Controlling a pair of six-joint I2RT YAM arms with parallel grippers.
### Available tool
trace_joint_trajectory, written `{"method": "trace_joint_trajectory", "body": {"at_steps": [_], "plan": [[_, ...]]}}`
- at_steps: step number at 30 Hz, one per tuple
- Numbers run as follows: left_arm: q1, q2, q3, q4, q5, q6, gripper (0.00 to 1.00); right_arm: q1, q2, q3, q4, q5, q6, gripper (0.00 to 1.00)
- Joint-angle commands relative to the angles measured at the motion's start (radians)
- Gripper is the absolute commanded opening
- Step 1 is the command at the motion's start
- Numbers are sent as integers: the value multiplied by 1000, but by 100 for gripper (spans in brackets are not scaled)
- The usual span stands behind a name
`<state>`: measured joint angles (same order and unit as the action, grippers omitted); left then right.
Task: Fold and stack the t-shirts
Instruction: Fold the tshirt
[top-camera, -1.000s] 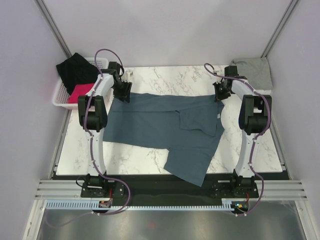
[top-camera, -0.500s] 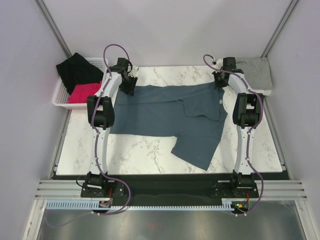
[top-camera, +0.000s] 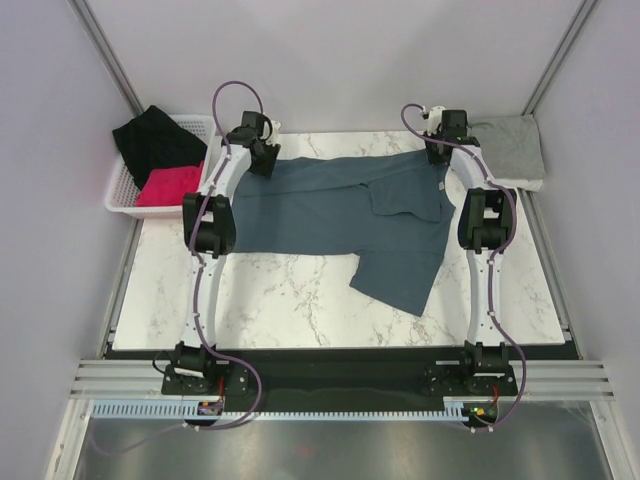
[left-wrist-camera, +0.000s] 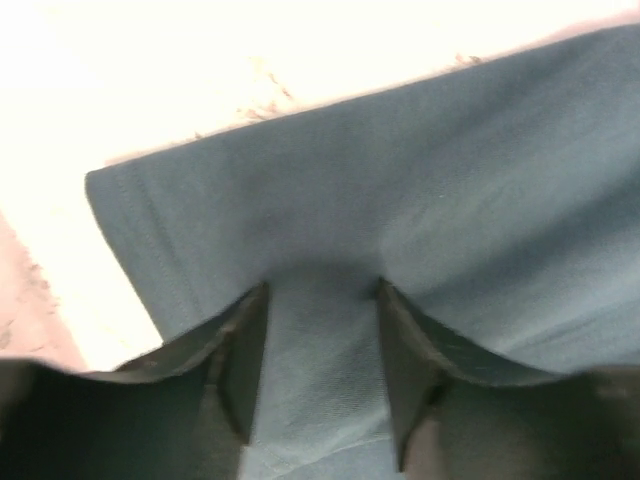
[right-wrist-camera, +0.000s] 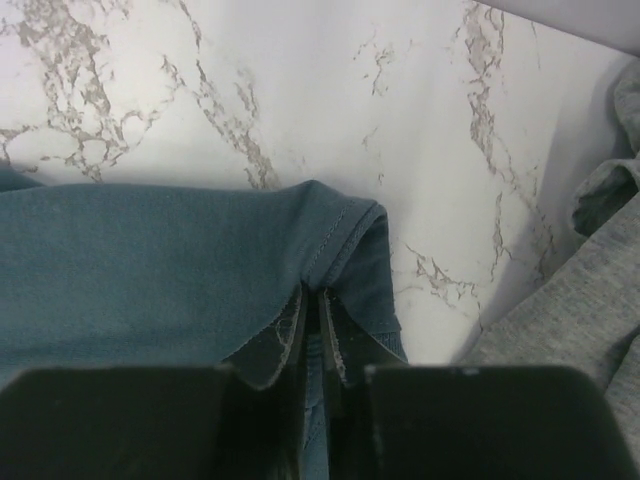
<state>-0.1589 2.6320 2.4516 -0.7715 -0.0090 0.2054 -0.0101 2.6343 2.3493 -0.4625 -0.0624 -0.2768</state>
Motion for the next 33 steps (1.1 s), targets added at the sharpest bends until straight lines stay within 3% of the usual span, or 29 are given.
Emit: {"method": "trace_joint_trajectory", "body": {"at_steps": [1, 3, 4, 5, 6, 10, 13, 17, 19, 20, 21, 24, 26, 30, 33], "plan": [[-16, -36, 34, 49, -109, -12, 57, 4, -93, 7, 41, -19, -27, 16], [-27, -105, -8, 46, -117, 24, 74, -1, -160, -25, 38, -45, -27, 24], [-34, -180, -22, 43, -114, 23, 79, -2, -242, -68, 39, -57, -27, 40], [-37, -216, -55, 38, -117, 6, 92, -4, -282, -90, 41, -69, -27, 48], [-41, -251, -72, 34, -120, 0, 98, -4, -322, -122, 39, -77, -21, 54], [-67, -435, -160, 25, -159, -47, 100, -5, -535, -209, 32, -141, 5, 78], [-79, -611, -229, 14, -161, -110, 100, -2, -661, -297, -14, -238, 22, 84], [-82, -771, -380, -12, -44, -155, 100, 4, -854, -525, -77, -324, -33, 88], [-83, -837, -478, -28, 35, -144, 100, 5, -978, -721, -143, -402, -83, 86], [-83, -866, -587, -40, 76, -97, 100, 48, -1013, -783, -189, -415, -210, 85], [-83, -944, -653, -37, 157, -72, 100, 68, -1048, -908, -255, -404, -249, 84], [-83, -1099, -928, 47, 224, 14, 96, 146, -1204, -1161, -304, -373, -381, 77], [-83, -1144, -1063, 96, 221, 46, 90, 205, -1331, -1269, -318, -373, -441, 73], [-82, -1170, -1166, 139, 112, 31, 89, 277, -1531, -1502, -308, -375, -550, 70], [-73, -1162, -1224, 179, 40, 45, 87, 317, -1628, -1580, -335, -384, -599, 69]]}}
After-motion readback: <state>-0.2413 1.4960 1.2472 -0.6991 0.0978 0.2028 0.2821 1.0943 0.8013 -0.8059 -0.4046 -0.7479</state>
